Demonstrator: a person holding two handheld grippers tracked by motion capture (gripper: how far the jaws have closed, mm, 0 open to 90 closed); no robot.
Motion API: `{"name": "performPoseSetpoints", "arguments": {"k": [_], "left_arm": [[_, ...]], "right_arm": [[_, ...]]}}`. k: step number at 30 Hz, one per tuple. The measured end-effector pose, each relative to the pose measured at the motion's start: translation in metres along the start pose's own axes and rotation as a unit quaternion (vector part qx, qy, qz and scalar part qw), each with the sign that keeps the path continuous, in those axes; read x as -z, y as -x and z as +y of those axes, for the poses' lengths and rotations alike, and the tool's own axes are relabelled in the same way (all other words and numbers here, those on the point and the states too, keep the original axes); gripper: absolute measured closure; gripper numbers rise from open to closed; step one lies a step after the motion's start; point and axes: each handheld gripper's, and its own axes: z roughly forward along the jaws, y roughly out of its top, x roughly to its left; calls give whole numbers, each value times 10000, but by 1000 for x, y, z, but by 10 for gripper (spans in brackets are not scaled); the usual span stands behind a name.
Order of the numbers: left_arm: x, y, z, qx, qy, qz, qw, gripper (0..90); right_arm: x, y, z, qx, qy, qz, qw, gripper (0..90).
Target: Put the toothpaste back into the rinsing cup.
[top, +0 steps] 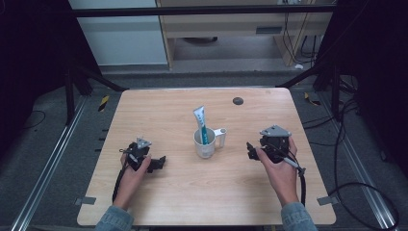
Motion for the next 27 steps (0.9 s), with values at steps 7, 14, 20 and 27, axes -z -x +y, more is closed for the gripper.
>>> {"name": "performPoseSetpoints", "arguments": {"k": [7,14,20,27], "left_arm": [[0,0,0,2,2,-1,10000,0],[0,0,0,0,0,-1,10000,0],[0,0,0,0,1,0,10000,0],[0,0,0,1,1,0,10000,0]], "right_arm": [[0,17,-19,-67,-97,49,9999,102],[-7,24,-40,-115,-272,209,9993,103],[-19,32,-61,-367,-468,188,9981,106],[-34,39,-78,-691,-617,72,9957,112]]}}
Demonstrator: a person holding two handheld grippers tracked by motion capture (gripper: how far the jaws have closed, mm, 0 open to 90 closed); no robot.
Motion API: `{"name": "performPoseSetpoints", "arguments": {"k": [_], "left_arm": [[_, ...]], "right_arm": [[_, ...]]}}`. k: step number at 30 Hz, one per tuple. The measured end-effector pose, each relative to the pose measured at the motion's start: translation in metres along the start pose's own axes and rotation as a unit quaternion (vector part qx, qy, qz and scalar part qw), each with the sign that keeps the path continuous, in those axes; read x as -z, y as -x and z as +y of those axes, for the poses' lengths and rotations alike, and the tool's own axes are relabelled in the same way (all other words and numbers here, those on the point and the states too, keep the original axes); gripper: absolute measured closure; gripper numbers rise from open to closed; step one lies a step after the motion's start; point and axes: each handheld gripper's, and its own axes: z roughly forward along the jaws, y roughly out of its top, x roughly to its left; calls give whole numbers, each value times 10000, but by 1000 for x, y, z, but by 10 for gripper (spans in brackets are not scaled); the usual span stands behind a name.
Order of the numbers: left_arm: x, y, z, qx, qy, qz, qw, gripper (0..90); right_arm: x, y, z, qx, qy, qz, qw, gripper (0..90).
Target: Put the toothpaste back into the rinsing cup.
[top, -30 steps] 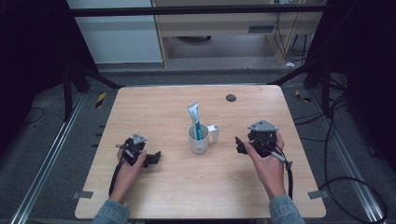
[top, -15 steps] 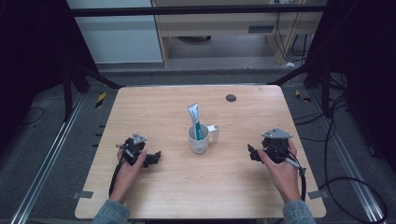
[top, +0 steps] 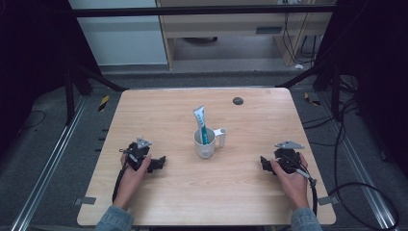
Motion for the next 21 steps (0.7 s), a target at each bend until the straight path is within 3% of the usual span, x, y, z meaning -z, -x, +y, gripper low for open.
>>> {"name": "performPoseSetpoints", "arguments": {"k": [8,15,21], "left_arm": [[0,0,0,0,0,0,10000,0],[0,0,0,-1,0,0,10000,0],[0,0,0,18,17,-2,10000,0]], "right_arm": [[-12,-4,-5,-200,24,-43,9998,100],[-16,-14,-2,-130,-37,-25,9999,32],[-17,-17,-1,-275,-99,-131,9995,7]]}}
